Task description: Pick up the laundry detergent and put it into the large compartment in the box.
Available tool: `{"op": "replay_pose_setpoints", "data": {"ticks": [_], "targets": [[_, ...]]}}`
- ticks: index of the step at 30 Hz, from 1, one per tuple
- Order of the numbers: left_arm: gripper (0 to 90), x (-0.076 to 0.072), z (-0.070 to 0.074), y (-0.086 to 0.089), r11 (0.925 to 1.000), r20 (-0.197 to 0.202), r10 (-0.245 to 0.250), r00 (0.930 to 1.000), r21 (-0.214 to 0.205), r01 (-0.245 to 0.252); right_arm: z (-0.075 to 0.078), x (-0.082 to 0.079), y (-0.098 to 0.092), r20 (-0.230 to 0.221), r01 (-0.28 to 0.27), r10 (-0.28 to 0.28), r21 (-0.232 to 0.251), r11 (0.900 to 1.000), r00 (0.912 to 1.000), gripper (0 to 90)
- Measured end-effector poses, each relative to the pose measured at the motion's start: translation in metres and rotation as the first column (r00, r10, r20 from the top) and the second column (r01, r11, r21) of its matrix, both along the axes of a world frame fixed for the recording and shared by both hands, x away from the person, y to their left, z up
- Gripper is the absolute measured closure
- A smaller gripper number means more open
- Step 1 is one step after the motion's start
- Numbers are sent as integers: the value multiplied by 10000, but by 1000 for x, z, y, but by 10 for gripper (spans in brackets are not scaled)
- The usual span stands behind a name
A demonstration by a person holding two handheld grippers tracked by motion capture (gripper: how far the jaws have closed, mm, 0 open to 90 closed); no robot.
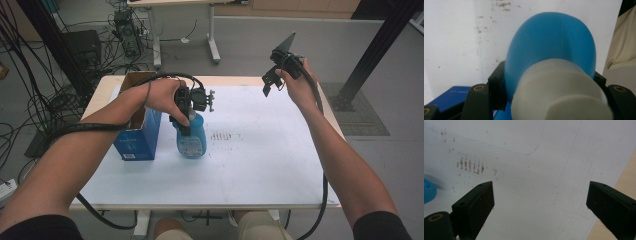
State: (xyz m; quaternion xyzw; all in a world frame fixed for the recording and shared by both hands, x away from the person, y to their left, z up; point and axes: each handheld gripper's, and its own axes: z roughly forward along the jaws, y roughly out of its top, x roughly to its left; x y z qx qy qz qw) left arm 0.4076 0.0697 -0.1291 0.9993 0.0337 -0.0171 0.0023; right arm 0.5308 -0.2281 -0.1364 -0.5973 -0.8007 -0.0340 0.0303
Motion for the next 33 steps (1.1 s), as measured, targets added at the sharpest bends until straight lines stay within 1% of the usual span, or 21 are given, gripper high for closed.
{"op": "replay_pose_setpoints", "data": {"ticks": [4,6,9,10,12,13,15,17,19,20,22,23,24,26,27,28,29,30,31,32,33], "targets": [[373,2,17,-1,9985,38,537,9986,134,-537,2,-2,1,32,-60,59,82,9999,10000,79],[373,1,26,-1,9967,159,793,9967,176,-796,3,-3,0,32,-80,80,97,9999,10000,80],[373,2,40,-1,9906,236,1336,9908,262,-1342,3,-4,-1,45,-77,76,125,9999,10000,80],[373,3,47,0,9870,226,1577,9872,276,-1583,4,-5,-2,49,-106,105,145,9998,9999,80],[373,4,55,1,9815,239,1886,9818,291,-1893,5,-6,-3,85,-109,107,189,9998,9999,80],[373,4,62,1,9769,250,2118,9770,236,-2124,6,-7,-4,87,-121,119,207,9997,9999,80],[373,4,71,0,9711,256,2361,9714,291,-2368,7,-8,-5,112,-150,147,239,9996,9998,80],[373,5,82,0,9614,226,2730,9617,283,-2736,7,-9,-6,123,-202,199,266,9994,9997,80],[373,3,92,-2,9538,266,2984,9541,281,-2991,7,-9,-6,120,-216,213,288,9994,9997,79],[373,2,97,-3,9471,281,3191,9473,271,-3199,7,-9,-6,81,-226,224,304,9993,9997,79],[373,0,107,-4,9375,405,3460,9374,260,-3471,7,-9,-7,67,-271,269,332,9991,9996,79],[373,-1,112,-4,9289,473,3683,9285,219,-3696,7,-9,-7,51,-261,259,334,9991,9997,78],[373,-1,117,-5,9237,557,3806,9231,249,-3823,7,-9,-7,33,-263,262,360,9990,9997,78],[373,-5,125,-4,9141,758,4029,9121,166,-4051,7,-9,-6,0,-313,313,322,9990,9995,78],[373,-6,130,-3,9040,805,4252,9015,116,-4274,7,-10,-6,-1,-343,343,345,9988,9994,78],[373,-6,134,-2,8966,840,4407,8937,80,-4429,7,-10,-6,-19,-329,330,353,9988,9995,78],[373,-6,138,-1,8911,865,4514,8881,84,-4537,7,-10,-6,-38,-348,350,353,9988,9994,78],[373,-5,143,2,8776,870,4773,8744,48,-4794,6,-9,-5,-66,-362,365,351,9987,9993,78],[373,-4,146,3,8708,878,4892,8678,61,-4915,6,-9,-5,-103,-375,378,343,9987,9992,78],[373,-4,150,5,8612,915,5057,8578,49,-5082,6,-9,-5,-94,-389,392,347,9986,9992,78],[373,-4,154,8,8488,964,5260,8450,33,-5288,6,-9,-5,-132,-381,386,347,9987,9992,78]]}}
